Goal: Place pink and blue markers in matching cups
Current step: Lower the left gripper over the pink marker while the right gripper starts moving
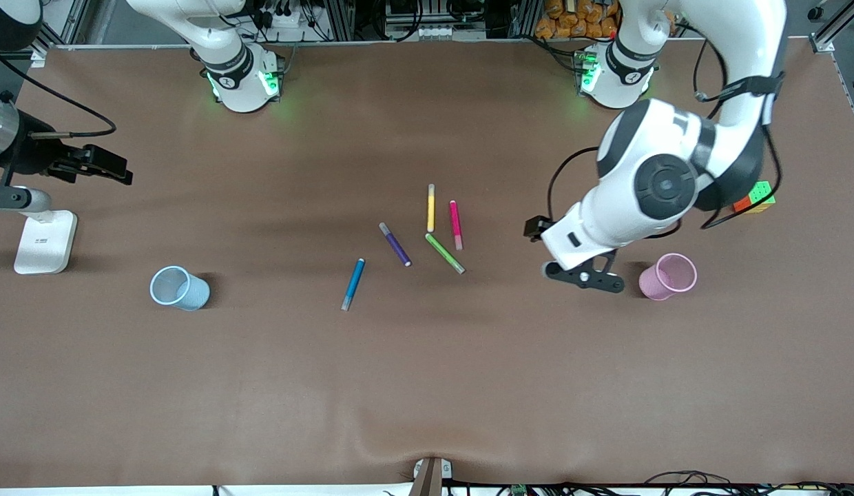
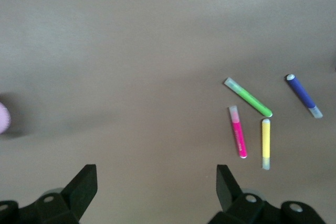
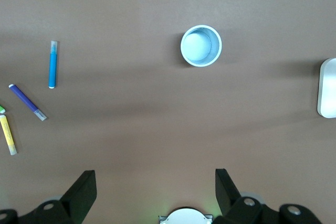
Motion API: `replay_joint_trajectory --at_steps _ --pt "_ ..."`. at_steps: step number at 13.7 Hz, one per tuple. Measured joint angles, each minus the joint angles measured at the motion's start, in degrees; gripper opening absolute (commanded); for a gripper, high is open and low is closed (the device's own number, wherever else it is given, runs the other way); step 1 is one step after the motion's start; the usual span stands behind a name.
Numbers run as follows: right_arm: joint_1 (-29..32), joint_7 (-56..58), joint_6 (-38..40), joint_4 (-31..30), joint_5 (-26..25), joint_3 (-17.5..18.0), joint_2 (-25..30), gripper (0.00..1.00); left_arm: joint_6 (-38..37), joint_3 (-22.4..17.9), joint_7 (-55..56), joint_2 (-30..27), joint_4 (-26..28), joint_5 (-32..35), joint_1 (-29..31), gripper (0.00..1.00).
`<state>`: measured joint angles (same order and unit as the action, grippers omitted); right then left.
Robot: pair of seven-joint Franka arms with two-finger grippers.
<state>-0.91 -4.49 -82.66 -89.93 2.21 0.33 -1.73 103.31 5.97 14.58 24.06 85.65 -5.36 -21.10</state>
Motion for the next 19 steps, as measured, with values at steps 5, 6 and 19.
replay_joint_trajectory --at_steps 5,6,19 --pt "-0.42 0.0 -0.65 0.0 0.0 0.0 -0.27 1.0 6.76 0.1 15.47 6.93 0.1 0.0 -7.82 1.0" --pt "-0.46 0.0 -0.77 0.0 0.0 0.0 -0.27 1.0 7.22 0.11 17.08 8.21 0.15 0.0 -8.61 1.0" --pt "-2.07 -0.04 -0.94 -0.03 0.01 0.01 -0.55 1.0 18.47 -0.08 28.86 17.28 3.31 0.12 -13.23 0.88"
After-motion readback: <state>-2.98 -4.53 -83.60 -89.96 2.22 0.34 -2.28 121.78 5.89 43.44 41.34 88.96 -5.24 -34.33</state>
